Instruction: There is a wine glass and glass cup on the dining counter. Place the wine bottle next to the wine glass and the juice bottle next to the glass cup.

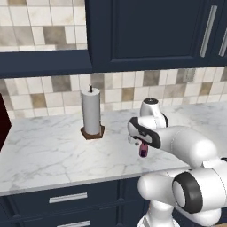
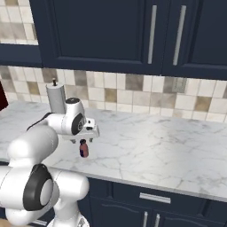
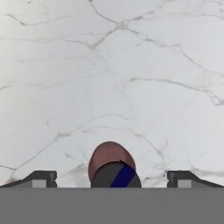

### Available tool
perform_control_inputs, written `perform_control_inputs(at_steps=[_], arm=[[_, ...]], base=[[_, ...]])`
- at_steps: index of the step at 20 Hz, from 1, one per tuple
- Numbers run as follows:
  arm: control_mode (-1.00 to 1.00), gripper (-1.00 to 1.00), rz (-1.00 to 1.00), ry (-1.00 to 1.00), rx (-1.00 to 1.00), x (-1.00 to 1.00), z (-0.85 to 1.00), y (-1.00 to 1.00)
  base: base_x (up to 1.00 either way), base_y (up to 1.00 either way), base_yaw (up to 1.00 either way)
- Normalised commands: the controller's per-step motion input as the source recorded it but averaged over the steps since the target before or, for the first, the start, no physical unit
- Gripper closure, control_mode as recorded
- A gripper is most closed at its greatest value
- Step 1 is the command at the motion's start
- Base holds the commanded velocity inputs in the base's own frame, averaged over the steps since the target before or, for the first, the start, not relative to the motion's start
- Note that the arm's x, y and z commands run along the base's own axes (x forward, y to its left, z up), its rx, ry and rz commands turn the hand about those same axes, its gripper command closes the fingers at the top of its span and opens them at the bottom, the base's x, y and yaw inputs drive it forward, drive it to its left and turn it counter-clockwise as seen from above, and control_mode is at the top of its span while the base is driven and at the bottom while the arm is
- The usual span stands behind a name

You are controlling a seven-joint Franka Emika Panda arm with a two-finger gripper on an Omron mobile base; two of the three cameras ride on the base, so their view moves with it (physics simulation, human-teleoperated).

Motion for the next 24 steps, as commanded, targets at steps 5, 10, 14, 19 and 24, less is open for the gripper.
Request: perform_control_inputs(at_steps=[5, 10, 14, 19, 24], arm=[[-1.00, -1.00, 0.00, 0.01, 0.00, 0.01, -0.17, 0.00], [-1.00, -1.00, 0.00, 0.00, 0.00, 0.00, -0.19, 0.00], [-1.00, -1.00, 0.00, 0.00, -0.01, -0.01, -0.14, -0.01], [-1.00, 1.00, 0.00, 0.01, -0.03, 0.00, -0.05, 0.00], [-1.00, 1.00, 0.00, 0.03, -0.01, -0.07, 0.05, 0.00]], base=[[0.00, 0.00, 0.00], [0.00, 0.00, 0.00], [0.00, 0.00, 0.00], [0.00, 0.00, 0.00], [0.00, 0.00, 0.00]])
